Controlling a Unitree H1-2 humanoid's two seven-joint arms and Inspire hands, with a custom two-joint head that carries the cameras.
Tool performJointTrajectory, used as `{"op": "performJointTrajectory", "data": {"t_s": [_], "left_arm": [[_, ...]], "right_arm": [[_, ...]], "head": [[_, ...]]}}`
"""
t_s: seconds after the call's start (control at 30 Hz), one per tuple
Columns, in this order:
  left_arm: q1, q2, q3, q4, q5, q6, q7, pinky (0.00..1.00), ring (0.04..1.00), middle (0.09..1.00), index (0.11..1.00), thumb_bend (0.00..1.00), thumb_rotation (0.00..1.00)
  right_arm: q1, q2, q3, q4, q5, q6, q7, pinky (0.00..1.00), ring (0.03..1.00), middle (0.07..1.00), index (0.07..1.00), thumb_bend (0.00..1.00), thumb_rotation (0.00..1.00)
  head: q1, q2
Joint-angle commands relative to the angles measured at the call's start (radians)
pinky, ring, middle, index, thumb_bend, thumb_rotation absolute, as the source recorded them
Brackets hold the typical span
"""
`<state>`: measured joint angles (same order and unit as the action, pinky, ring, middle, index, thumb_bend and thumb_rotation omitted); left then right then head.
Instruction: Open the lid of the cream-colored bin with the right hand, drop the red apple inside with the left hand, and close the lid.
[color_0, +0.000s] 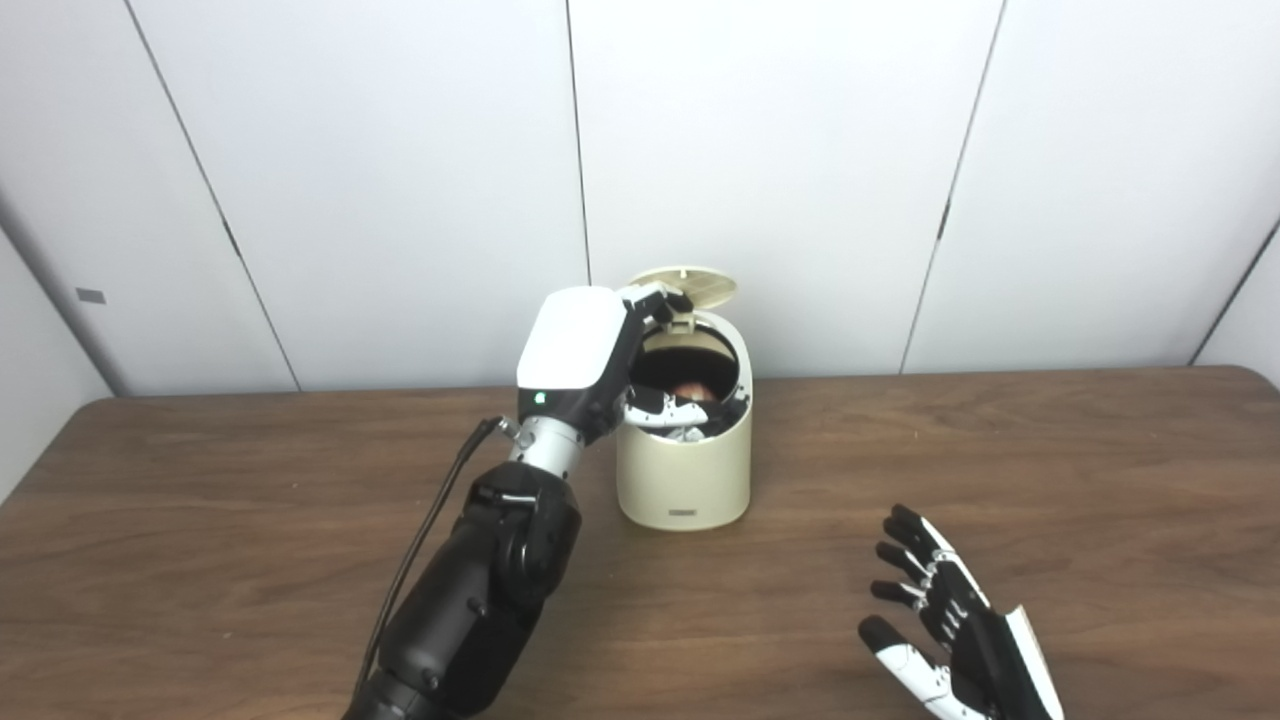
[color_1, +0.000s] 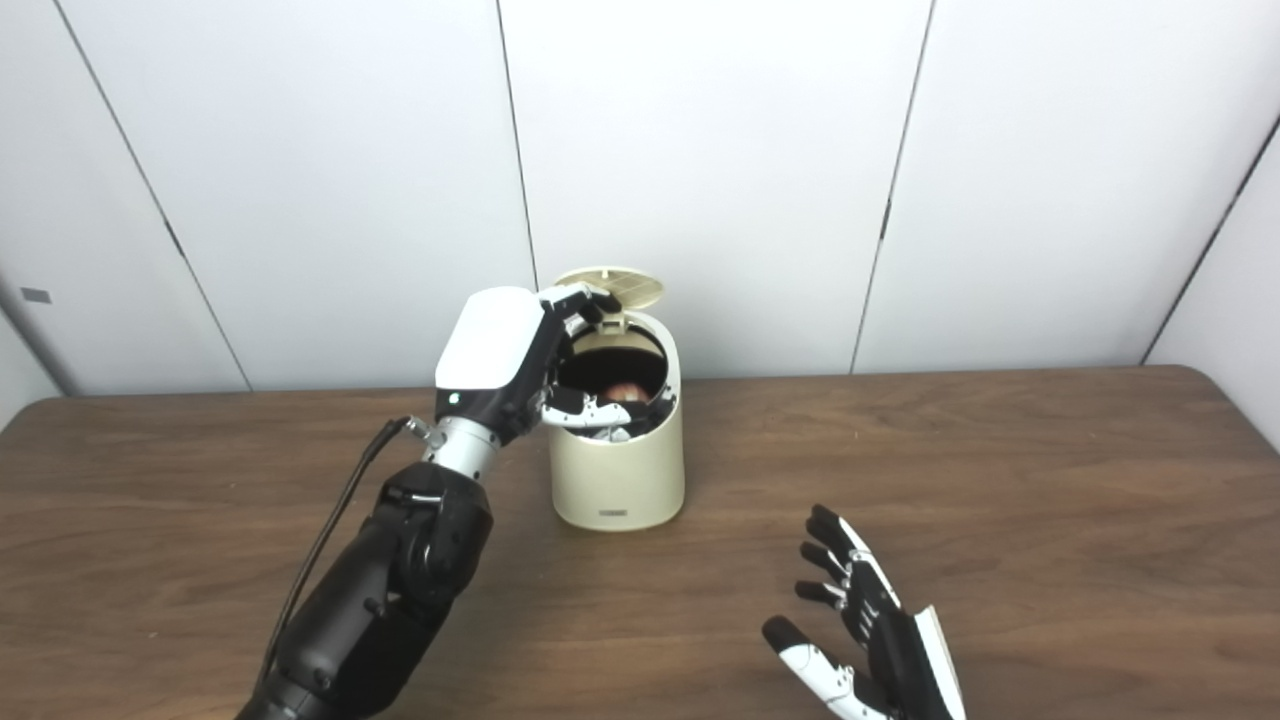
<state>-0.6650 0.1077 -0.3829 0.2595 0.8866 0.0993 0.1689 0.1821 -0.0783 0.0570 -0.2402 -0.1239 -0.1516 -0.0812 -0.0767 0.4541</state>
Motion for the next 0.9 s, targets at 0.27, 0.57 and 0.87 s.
{"op": "performJointTrajectory", "data": {"t_s": [0.27, 0.57, 0.87], "left_arm": [[-0.002, -0.008, 0.033, -0.024, -0.062, -0.021, 0.004, 0.51, 0.582, 0.623, 0.56, 0.7, 0.02], [0.025, -0.03, 0.078, -0.037, -0.164, -0.13, 0.055, 0.38, 0.366, 0.449, 0.513, 0.47, 0.0], [0.067, -0.049, 0.154, -0.148, -0.295, -0.194, 0.056, 0.39, 0.428, 0.517, 0.468, 0.48, 0.0]], "right_arm": [[0.054, 0.028, -0.005, -0.032, -0.02, -0.032, -0.01, 0.7, 0.845, 0.885, 0.874, 0.61, 0.56], [0.052, 0.025, -0.014, -0.029, -0.007, -0.024, -0.004, 0.7, 0.846, 0.889, 0.88, 0.62, 0.57], [0.051, 0.022, -0.014, -0.018, 0.0, -0.031, 0.0, 0.7, 0.84, 0.883, 0.876, 0.61, 0.57]], "head": [[0.003, 0.005], [0.01, 0.006], [0.018, 0.01]]}}
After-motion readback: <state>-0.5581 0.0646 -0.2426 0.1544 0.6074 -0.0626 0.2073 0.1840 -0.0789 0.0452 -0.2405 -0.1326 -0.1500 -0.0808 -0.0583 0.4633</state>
